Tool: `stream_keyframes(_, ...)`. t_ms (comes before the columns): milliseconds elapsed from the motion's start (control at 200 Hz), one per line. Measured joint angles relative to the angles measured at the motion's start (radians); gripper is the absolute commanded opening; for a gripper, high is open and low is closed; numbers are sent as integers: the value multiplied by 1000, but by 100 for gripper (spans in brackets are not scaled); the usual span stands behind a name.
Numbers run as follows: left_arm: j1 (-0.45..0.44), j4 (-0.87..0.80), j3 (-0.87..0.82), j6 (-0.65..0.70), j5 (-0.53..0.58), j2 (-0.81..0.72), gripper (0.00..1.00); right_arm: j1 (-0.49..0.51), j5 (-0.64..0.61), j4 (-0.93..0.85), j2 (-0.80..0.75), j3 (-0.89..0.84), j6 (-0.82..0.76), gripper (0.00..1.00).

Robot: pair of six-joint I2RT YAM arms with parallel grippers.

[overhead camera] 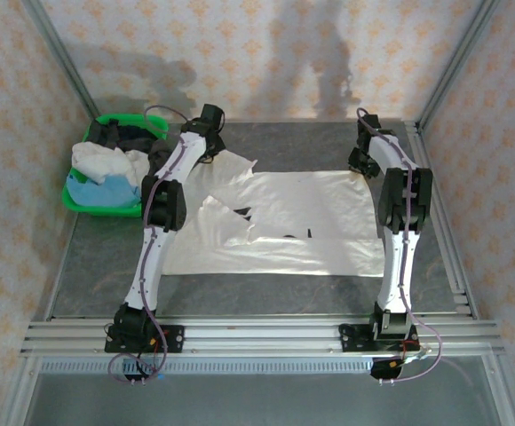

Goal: Fold and stack the t-shirts

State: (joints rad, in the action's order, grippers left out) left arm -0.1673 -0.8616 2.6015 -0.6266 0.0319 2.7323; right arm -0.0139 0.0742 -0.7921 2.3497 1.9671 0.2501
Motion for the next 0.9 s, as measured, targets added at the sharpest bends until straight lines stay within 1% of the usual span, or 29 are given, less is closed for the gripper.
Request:
stream_keyframes(75, 0, -6, 1, 8, -14, -1, 0, 0, -3, -11, 0, 12, -6, 17)
stream_keyframes(225, 0, -47, -9, 34, -61, -38, 0, 0, -3, -29, -6, 13, -26, 14)
stream_keyframes(305, 0, -70, -63, 45, -89, -120, 0, 0, 5, -35, -36, -11, -40, 13)
stream_keyframes(400, 0, -72, -206, 57, -106, -290, 0, 0, 21, -35, -121, -85, -59, 13)
stream_keyframes(555, 0, -32, -507, 87, -120, -645, 0, 0, 24, -37, -279, -199, -89, 14)
stream_keyframes(631, 0, 5, -668, 102, -133, -814, 0, 0, 23, -32, -359, -274, -98, 16)
stream_keyframes(721, 0, 75, -917, 105, -159, -1032, 0, -2, 22, -26, -438, -377, -82, 17)
stream_keyframes(811, 0, 152, -1213, 103, -177, -1244, 0, -11, 45, -14, -506, -505, -50, 20)
stream_keyframes(901, -1, 205, -1464, 88, -190, -1388, 0, -23, 66, -3, -549, -619, -14, 23)
